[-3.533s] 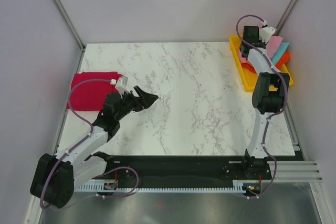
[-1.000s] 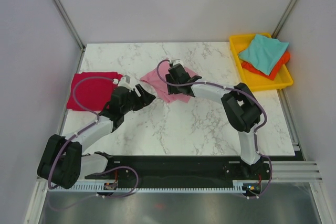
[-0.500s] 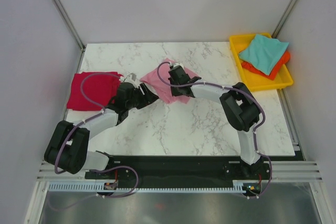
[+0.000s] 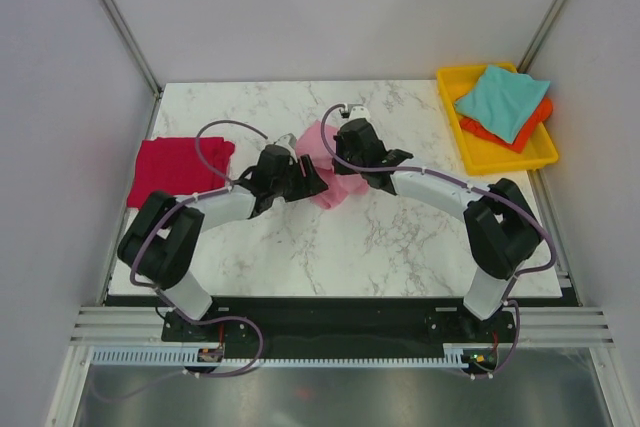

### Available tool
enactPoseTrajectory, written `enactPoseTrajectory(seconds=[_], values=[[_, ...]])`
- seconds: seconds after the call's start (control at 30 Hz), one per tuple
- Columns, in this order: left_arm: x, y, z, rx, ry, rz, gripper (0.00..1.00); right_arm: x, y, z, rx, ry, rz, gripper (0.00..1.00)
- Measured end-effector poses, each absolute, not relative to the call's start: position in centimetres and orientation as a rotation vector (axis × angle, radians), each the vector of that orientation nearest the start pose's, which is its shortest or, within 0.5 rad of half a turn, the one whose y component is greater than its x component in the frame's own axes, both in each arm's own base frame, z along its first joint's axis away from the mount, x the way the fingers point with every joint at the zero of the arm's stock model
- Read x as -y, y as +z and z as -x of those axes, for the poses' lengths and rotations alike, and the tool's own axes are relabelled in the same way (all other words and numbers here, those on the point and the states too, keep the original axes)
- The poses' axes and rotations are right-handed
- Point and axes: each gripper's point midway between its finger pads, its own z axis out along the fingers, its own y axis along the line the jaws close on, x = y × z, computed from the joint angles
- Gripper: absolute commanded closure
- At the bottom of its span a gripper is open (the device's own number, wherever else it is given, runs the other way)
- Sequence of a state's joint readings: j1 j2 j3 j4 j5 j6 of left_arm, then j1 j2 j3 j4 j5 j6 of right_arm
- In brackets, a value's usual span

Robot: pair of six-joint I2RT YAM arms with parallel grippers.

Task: Fold and stack the t-shirts
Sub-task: Flatten the tshirt out

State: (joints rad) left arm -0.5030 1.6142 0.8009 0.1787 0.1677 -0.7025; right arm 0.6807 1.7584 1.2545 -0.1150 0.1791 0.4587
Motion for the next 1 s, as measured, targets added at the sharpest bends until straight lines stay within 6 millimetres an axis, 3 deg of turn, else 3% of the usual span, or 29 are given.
enactPoseTrajectory(seconds=[0.2,0.3,0.43,0.53,0.57,0.67,0.87,1.0], values=[[27.7,5.3,-33.9,-2.395,-0.801,0.060,0.33,-29.0,11.3,-39.0,-2.244,0.463,0.067,1.00],[27.9,4.1,-33.9,-2.438,-0.758,0.059,0.33,-27.8,10.4,-39.0,-2.259,0.472,0.013,1.00],[28.1,3.6,-34.6,-2.460,-0.716,0.062,0.36,-26.7,10.8,-39.3,-2.245,0.497,-0.048,1.00],[28.5,3.2,-35.0,-2.470,-0.697,0.051,0.63,-26.5,11.7,-39.5,-2.214,0.521,-0.070,1.00],[28.5,3.0,-35.1,-2.478,-0.690,0.046,0.79,-26.4,12.0,-39.6,-2.204,0.528,-0.077,1.00],[28.4,2.4,-35.0,-2.495,-0.665,0.030,0.98,-26.2,12.6,-39.5,-2.185,0.542,-0.097,1.00],[27.8,2.6,-35.2,-2.500,-0.629,0.042,0.98,-23.5,13.5,-40.0,-2.145,0.541,-0.199,1.00],[24.6,3.9,-34.8,-2.468,-0.588,0.116,0.98,-18.2,13.6,-40.7,-2.103,0.511,-0.405,0.95]])
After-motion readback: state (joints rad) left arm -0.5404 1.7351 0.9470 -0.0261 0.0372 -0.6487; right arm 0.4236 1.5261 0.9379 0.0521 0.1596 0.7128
